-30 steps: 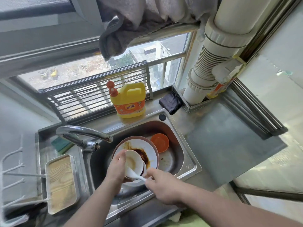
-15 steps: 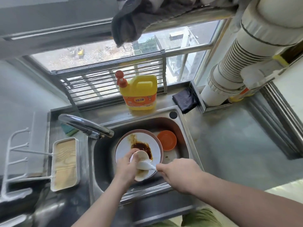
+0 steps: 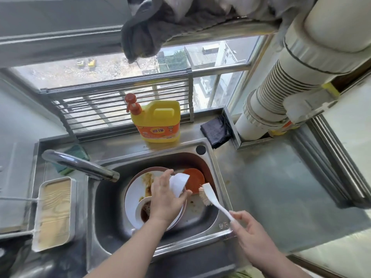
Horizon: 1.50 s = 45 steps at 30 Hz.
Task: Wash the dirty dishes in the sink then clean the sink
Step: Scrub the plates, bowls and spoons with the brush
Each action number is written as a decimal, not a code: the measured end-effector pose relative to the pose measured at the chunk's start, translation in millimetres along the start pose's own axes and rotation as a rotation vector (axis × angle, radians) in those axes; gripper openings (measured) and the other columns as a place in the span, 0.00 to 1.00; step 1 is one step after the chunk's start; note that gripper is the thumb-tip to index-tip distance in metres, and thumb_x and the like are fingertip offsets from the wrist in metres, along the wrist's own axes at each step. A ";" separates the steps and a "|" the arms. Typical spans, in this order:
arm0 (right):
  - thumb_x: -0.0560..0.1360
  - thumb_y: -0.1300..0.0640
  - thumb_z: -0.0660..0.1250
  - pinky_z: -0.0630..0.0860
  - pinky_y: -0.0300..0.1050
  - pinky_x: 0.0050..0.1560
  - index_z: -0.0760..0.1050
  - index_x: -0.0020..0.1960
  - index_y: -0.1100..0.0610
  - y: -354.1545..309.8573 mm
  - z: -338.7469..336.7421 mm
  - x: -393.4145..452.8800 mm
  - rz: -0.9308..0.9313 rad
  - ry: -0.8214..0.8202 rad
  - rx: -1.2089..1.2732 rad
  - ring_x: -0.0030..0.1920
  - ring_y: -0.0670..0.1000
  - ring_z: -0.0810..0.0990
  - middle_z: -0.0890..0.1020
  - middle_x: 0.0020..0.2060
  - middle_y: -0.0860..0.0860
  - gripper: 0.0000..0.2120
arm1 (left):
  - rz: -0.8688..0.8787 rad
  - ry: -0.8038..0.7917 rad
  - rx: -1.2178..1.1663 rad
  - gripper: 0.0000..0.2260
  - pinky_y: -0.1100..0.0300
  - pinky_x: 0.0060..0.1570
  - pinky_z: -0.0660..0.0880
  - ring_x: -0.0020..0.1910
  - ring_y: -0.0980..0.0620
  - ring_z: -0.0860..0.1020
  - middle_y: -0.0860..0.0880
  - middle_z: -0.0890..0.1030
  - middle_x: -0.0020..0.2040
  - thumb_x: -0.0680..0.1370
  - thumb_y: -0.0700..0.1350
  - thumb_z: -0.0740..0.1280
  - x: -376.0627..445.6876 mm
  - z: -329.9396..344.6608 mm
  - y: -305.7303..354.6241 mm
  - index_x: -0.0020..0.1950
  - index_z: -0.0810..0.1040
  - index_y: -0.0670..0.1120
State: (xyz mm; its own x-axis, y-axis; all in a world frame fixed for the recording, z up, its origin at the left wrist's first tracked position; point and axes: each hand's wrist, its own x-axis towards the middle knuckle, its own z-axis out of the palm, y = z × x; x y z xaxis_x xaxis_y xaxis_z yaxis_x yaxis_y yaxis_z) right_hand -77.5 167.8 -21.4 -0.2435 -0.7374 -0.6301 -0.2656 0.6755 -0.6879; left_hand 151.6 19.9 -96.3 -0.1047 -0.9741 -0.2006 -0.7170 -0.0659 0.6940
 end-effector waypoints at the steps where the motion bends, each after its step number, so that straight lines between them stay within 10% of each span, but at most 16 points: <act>1: 0.83 0.52 0.67 0.74 0.36 0.40 0.80 0.57 0.41 4.2 -1.3 -0.7 0.014 0.008 0.061 0.33 0.40 0.78 0.83 0.34 0.42 0.07 | -0.086 -0.023 -0.035 0.34 0.50 0.66 0.68 0.68 0.48 0.68 0.51 0.71 0.68 0.73 0.62 0.77 6.0 8.9 6.3 0.73 0.64 0.61; 7: 0.84 0.61 0.65 0.59 0.32 0.22 0.78 0.59 0.56 8.7 1.7 -3.4 0.032 -0.033 0.257 0.20 0.43 0.61 0.67 0.22 0.44 0.06 | -0.706 -0.064 -0.509 0.25 0.50 0.54 0.75 0.59 0.44 0.75 0.44 0.74 0.69 0.82 0.50 0.68 44.7 54.0 34.3 0.78 0.65 0.57; 13: 0.84 0.55 0.66 0.60 0.33 0.23 0.81 0.54 0.39 23.4 2.9 3.3 0.020 -0.043 0.270 0.21 0.44 0.64 0.68 0.22 0.44 0.11 | -0.539 -0.176 -0.220 0.23 0.45 0.65 0.78 0.62 0.41 0.79 0.46 0.81 0.63 0.78 0.51 0.74 57.3 58.5 22.1 0.71 0.75 0.51; 18: 0.84 0.56 0.66 0.62 0.34 0.24 0.81 0.51 0.37 20.1 18.7 8.3 0.028 -0.084 0.310 0.23 0.44 0.64 0.68 0.24 0.45 0.13 | -0.408 -0.222 -0.162 0.09 0.50 0.55 0.82 0.52 0.52 0.82 0.54 0.83 0.57 0.82 0.55 0.67 56.2 12.2 -2.7 0.61 0.78 0.59; 25: 0.86 0.52 0.64 0.59 0.37 0.19 0.79 0.55 0.40 -9.2 64.3 12.2 0.087 -0.216 0.350 0.20 0.46 0.62 0.67 0.22 0.45 0.08 | -0.349 -0.444 0.355 0.21 0.54 0.47 0.82 0.48 0.52 0.82 0.51 0.82 0.56 0.82 0.53 0.67 1.8 -84.3 -87.2 0.75 0.71 0.59; 33: 0.86 0.51 0.64 0.58 0.38 0.19 0.78 0.55 0.41 -16.8 88.8 -4.4 0.113 -0.169 0.332 0.20 0.47 0.62 0.66 0.22 0.47 0.06 | -0.636 -0.360 -0.055 0.26 0.48 0.40 0.86 0.50 0.44 0.81 0.47 0.78 0.56 0.79 0.35 0.65 -23.0 -44.2 -100.8 0.75 0.70 0.54; 45: 0.86 0.47 0.61 0.56 0.37 0.20 0.77 0.51 0.36 -23.7 89.5 -17.6 0.152 -0.122 0.298 0.20 0.50 0.58 0.64 0.24 0.51 0.08 | -0.884 -0.276 -0.556 0.20 0.57 0.31 0.77 0.36 0.46 0.78 0.37 0.83 0.53 0.80 0.36 0.58 -23.3 -69.8 -102.2 0.65 0.75 0.57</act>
State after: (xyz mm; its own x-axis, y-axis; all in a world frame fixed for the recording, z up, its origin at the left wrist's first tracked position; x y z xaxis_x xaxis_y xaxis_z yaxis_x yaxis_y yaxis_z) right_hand 16.5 164.8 -26.2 -0.1412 -0.6348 -0.7597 0.0533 0.7614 -0.6461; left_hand 275.4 34.2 -114.3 0.0946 -0.4552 -0.8853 -0.2085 -0.8786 0.4295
